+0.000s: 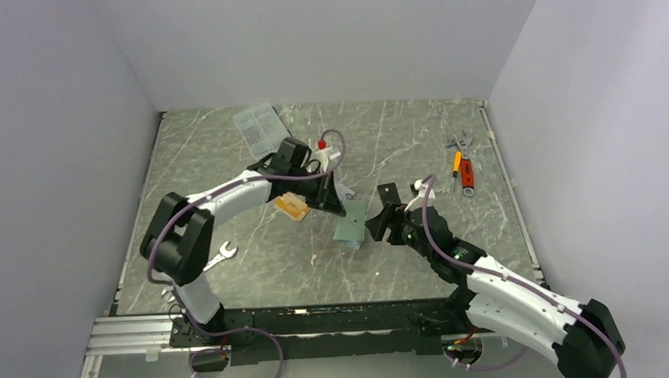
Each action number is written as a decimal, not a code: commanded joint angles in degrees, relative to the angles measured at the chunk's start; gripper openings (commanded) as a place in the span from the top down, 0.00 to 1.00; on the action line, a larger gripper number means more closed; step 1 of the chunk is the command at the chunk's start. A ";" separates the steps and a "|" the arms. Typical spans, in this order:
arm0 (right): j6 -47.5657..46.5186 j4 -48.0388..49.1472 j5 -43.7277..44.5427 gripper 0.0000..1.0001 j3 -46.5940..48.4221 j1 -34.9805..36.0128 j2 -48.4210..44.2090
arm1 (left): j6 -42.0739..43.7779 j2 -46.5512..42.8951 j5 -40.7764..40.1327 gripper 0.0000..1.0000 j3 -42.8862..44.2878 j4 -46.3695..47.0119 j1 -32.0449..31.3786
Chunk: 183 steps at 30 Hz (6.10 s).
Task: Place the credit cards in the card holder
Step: Open the card holder at the center of the board, then pick up the credit card from the center of the board.
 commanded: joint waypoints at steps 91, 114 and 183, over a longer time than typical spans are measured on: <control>-3.44 -19.41 19.12 0.32 21.29 13.61 -7.00 | -0.06 -20.72 19.82 1.00 -8.36 5.99 3.02; -1.78 -19.88 12.25 0.30 13.42 9.31 -4.08 | -2.10 0.51 -1.78 0.57 -11.83 13.06 -2.08; 1.17 22.92 -36.14 0.52 50.10 -4.42 75.47 | 67.86 -7.14 -37.29 0.24 -12.28 2.67 11.50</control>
